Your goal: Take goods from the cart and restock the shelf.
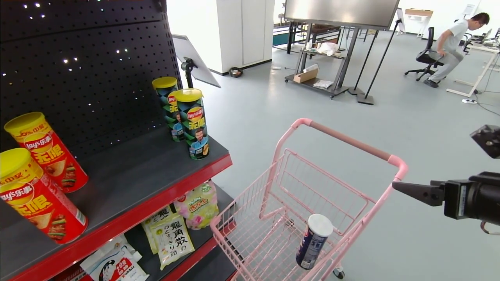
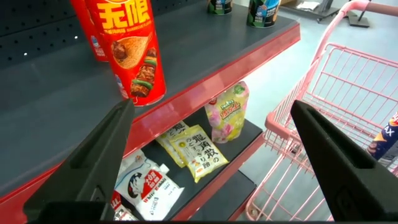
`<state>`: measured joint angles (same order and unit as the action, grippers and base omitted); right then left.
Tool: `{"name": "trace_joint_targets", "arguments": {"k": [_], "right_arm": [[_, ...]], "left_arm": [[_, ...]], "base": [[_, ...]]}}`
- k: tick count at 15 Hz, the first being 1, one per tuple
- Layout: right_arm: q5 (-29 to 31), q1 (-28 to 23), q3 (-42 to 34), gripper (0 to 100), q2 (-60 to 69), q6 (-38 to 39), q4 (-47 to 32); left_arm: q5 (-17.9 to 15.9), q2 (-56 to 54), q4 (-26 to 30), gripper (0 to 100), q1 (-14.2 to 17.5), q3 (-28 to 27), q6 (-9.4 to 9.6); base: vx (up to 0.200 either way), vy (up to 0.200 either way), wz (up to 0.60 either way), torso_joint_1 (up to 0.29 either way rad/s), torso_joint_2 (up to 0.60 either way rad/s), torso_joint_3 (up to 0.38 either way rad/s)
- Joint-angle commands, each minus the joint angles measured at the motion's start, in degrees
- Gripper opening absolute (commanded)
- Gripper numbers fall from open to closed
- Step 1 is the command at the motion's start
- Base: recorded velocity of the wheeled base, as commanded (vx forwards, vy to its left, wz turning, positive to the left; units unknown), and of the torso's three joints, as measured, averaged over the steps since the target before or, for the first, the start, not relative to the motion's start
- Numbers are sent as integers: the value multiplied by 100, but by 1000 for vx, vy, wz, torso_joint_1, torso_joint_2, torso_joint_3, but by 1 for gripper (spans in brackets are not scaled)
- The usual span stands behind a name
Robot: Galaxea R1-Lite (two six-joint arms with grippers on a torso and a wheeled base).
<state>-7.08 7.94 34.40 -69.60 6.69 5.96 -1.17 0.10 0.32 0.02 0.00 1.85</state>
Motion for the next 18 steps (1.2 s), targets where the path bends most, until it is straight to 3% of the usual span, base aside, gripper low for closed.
{"name": "trace_joint_targets", "arguments": {"k": [1,7,12,18], "right_arm": [[-4,24,40,100,-467,-1,10],[-12,235,-206,100,-652,-230,28],[40,639,-364,100,-1214,-485,1065],[207,938,-355,100,-1469,-458,1127]], "left_arm": [[3,-1,3,100,-2,0,-1],[3,-1,3,100,-2,0,-1],[3,-1,3,100,-2,0,-1],[3,-1,3,100,-2,0,-1]], "base": [[0,0,0,-80,159,105],[0,0,0,-142,338,190],[0,0,0,-148,354,205],[0,0,0,-143,378,226]]}}
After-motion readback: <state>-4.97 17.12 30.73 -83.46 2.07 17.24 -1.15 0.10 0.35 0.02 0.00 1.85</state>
